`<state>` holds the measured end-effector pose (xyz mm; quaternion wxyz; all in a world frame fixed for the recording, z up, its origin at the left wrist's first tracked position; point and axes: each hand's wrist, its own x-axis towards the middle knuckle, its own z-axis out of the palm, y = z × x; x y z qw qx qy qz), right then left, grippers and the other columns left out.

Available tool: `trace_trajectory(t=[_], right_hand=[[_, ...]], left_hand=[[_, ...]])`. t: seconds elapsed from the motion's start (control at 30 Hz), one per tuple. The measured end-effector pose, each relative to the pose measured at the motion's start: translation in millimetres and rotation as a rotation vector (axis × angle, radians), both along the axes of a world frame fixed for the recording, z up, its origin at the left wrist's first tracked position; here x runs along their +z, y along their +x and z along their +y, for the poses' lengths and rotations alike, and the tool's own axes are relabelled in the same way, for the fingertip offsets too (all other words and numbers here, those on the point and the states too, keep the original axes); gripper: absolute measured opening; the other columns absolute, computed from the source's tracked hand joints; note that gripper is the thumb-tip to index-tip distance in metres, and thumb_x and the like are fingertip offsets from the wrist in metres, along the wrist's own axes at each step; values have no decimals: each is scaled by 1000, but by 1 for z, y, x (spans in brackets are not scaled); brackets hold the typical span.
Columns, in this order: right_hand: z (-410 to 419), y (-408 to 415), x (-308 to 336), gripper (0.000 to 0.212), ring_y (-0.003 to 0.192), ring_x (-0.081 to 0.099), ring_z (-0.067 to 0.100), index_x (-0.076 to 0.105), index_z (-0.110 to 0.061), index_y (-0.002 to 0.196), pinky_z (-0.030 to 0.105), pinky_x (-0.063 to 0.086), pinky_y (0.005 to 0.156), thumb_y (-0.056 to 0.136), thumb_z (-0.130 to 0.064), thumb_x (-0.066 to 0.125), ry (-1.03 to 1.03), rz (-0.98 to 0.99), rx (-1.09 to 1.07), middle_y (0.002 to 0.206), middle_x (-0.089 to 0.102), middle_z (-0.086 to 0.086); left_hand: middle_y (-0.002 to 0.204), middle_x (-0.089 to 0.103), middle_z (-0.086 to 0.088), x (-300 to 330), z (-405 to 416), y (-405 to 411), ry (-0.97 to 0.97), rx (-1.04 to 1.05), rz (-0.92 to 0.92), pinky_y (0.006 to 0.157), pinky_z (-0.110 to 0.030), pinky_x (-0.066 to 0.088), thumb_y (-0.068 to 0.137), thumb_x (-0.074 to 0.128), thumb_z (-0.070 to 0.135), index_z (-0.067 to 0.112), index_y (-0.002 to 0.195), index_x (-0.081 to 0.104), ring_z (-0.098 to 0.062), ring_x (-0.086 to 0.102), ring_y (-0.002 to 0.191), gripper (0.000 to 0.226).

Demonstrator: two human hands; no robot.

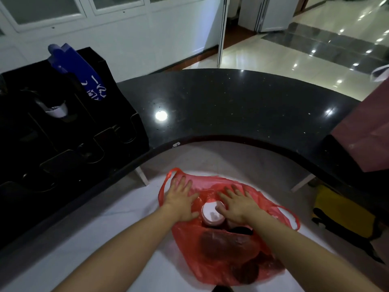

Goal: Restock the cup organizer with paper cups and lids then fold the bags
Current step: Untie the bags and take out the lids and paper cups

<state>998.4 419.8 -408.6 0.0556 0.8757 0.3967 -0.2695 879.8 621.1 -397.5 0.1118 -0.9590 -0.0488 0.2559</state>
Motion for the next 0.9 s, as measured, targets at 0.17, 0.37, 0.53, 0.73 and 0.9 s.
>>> trace_trajectory(t=[0.17,0.37,0.53,0.73,0.9], right_hand=[[2,13,-22,72,156,2,22,19,-41,157,53,-5,122,94,-74,8,16,119,-93,168,13,-7],[2,21,-36,65,156,2,20,23,-39,157,51,-1,124,100,-65,6,-30,189,-134,169,6,-6],[2,16,-36,52,147,30,23,48,-30,145,49,20,119,106,-49,19,52,65,-96,160,36,-2],[1,-14,-18,40,118,56,30,62,-19,127,39,45,97,99,-44,49,350,-87,30,130,59,3],[10,-46,-15,76,127,45,31,35,-27,149,45,36,107,87,-68,52,143,-51,-19,140,43,4]], left_hand=[[169,-6,-11,-23,8,3,-79,95,65,117,-64,-12,90,33,73,40,160,9,-37,-14,153,81],[169,-11,-6,-46,5,-5,-150,175,104,119,-63,-10,90,34,72,40,160,3,-36,-18,153,83],[169,-4,-8,-48,1,-17,-248,221,99,122,-60,-5,91,40,66,35,161,7,-36,-11,154,83],[162,26,-5,-24,-13,-38,-340,174,-160,124,-55,6,92,45,55,28,154,32,-32,18,151,69],[161,27,-5,-18,-29,-63,-337,161,-153,123,-56,10,93,45,56,31,152,33,-33,19,150,66]])
